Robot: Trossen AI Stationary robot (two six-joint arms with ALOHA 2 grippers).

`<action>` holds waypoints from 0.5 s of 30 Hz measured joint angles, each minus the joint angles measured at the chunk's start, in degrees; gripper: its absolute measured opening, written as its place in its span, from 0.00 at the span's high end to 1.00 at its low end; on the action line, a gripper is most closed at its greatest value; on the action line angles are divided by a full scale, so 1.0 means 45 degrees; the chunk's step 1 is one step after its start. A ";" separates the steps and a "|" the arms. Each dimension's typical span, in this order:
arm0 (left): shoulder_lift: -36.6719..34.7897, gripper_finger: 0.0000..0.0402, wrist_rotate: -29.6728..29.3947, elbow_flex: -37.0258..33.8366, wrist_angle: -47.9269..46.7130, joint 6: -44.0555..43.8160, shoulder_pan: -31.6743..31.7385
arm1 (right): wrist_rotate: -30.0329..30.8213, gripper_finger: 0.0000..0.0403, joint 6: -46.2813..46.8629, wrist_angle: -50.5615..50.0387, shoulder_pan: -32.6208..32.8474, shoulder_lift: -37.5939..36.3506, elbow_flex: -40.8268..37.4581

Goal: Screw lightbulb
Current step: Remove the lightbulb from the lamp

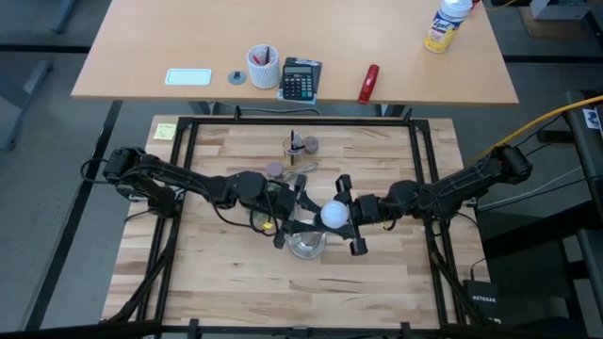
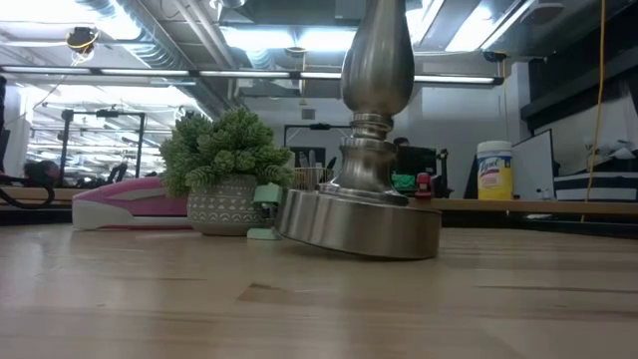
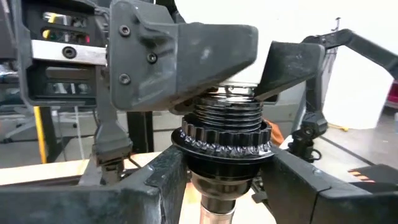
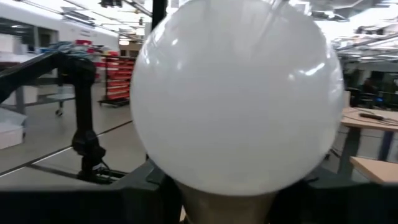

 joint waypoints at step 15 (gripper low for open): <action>-0.0042 0.58 0.3654 -0.0037 -0.0289 -0.2352 0.0087 | -0.2374 0.61 -0.0282 -0.0214 0.0063 -0.0062 -0.0010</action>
